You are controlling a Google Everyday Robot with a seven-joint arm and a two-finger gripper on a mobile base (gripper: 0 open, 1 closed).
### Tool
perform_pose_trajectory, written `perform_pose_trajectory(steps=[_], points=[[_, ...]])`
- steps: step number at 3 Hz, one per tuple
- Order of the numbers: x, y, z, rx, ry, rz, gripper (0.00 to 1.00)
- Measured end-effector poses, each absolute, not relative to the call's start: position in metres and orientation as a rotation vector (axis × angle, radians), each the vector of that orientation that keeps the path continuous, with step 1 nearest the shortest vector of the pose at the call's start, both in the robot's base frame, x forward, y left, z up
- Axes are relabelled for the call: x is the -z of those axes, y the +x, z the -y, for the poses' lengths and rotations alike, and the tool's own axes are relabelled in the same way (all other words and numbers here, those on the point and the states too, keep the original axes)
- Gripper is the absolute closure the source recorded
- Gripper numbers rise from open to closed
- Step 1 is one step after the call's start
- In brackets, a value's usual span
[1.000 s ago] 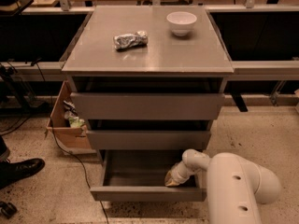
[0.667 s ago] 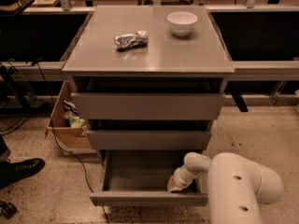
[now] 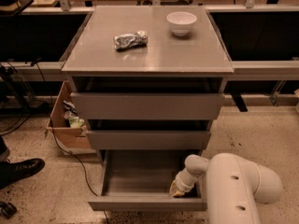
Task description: Open bottom drawer
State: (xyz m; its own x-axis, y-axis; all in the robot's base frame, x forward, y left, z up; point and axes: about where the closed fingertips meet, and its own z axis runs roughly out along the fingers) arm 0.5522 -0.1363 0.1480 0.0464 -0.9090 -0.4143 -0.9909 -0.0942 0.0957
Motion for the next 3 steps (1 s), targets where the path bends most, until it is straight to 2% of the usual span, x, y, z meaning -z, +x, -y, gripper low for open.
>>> perform_pose_trajectory(steps=[3], points=[[-0.126, 0.524, 0.128, -0.759, -2.064, -1.975, 1.0]])
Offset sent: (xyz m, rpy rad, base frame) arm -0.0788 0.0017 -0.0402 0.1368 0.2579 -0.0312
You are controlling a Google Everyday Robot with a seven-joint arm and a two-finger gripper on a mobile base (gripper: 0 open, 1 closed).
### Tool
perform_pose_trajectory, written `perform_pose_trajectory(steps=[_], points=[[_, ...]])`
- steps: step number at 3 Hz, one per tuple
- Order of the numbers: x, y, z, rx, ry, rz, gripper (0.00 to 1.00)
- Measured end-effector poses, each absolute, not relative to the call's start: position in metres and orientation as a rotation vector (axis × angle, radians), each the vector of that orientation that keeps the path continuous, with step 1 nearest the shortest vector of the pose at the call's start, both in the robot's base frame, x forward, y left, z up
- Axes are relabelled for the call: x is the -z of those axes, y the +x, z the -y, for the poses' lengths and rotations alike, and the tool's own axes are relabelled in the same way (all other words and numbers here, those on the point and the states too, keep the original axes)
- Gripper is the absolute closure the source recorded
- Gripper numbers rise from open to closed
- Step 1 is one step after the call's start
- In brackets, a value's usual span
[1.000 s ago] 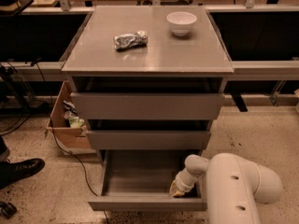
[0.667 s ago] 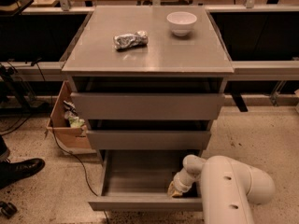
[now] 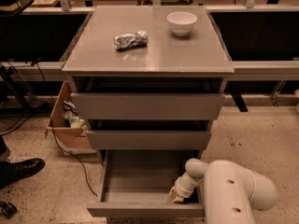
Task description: Open bottom drawer
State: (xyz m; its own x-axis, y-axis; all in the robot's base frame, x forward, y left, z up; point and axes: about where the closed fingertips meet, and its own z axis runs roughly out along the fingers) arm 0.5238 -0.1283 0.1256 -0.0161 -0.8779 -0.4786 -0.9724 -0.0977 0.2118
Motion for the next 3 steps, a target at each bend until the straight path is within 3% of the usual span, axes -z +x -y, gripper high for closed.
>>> perform_pose_trajectory(steps=[3], points=[[-0.135, 0.479, 0.135, -0.943, -2.015, -1.966, 1.0]])
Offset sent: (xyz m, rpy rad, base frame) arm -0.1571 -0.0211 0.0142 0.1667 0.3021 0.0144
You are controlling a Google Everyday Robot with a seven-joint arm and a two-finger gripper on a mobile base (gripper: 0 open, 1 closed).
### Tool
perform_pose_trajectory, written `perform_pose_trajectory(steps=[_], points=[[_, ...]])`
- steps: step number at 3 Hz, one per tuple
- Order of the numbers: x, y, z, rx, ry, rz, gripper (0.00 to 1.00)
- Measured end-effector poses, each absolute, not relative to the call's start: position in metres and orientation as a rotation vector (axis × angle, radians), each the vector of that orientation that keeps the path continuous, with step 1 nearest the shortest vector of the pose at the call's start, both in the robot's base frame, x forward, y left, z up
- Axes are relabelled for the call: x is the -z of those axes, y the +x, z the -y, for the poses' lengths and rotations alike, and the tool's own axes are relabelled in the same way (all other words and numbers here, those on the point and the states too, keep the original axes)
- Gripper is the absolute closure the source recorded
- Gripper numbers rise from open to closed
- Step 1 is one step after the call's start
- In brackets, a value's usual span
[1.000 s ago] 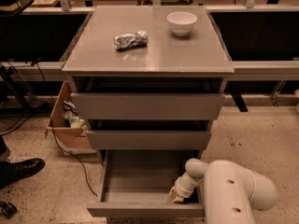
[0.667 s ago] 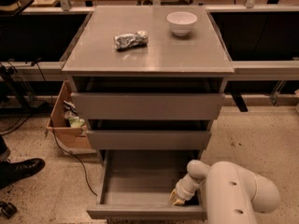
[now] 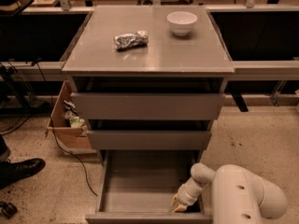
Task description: Open bottom drawer
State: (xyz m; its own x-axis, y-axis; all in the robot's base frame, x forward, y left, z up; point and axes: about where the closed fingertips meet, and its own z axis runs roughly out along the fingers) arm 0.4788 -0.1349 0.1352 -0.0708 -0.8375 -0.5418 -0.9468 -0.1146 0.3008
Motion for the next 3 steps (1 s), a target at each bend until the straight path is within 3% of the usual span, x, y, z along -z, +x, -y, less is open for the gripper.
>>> perform_pose_trajectory(steps=[1, 3], points=[[-0.14, 0.458, 0.136, -0.996, -2.001, -1.947, 1.0], [-0.172, 0.465, 0.147, -0.869, -1.95, -1.762, 1.0]])
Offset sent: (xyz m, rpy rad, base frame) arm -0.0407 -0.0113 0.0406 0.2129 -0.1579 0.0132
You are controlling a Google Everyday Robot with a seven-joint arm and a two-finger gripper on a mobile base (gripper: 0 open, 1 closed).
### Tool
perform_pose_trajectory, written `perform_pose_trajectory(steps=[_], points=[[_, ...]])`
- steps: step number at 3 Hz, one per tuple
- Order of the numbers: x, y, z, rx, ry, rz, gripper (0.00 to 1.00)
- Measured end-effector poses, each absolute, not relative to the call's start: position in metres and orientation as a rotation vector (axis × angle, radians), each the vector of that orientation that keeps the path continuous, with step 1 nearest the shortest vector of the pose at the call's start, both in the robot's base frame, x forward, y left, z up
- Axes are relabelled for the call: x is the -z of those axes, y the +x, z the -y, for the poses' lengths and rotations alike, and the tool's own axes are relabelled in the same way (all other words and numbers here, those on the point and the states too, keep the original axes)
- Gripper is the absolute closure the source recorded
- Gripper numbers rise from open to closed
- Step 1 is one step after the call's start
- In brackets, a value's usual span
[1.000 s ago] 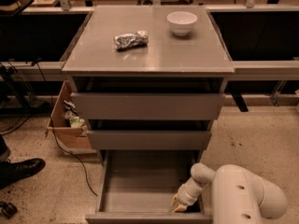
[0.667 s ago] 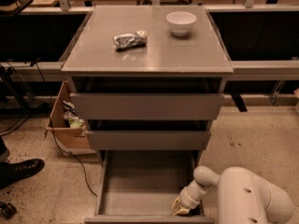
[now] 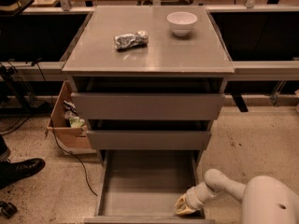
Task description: Open bottom drawer
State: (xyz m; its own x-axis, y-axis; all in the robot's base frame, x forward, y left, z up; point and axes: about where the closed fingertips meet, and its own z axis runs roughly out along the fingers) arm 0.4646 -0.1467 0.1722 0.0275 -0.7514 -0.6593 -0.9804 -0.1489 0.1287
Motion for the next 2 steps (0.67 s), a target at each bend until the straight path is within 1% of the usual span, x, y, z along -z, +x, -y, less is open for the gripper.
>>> perform_pose_trajectory(steps=[1, 2], points=[[-0.216, 0.488, 0.18, -0.666, -1.906, -1.699, 1.0], [-0.262, 0.506, 0.207, -0.501, -1.887, -1.668, 1.0]])
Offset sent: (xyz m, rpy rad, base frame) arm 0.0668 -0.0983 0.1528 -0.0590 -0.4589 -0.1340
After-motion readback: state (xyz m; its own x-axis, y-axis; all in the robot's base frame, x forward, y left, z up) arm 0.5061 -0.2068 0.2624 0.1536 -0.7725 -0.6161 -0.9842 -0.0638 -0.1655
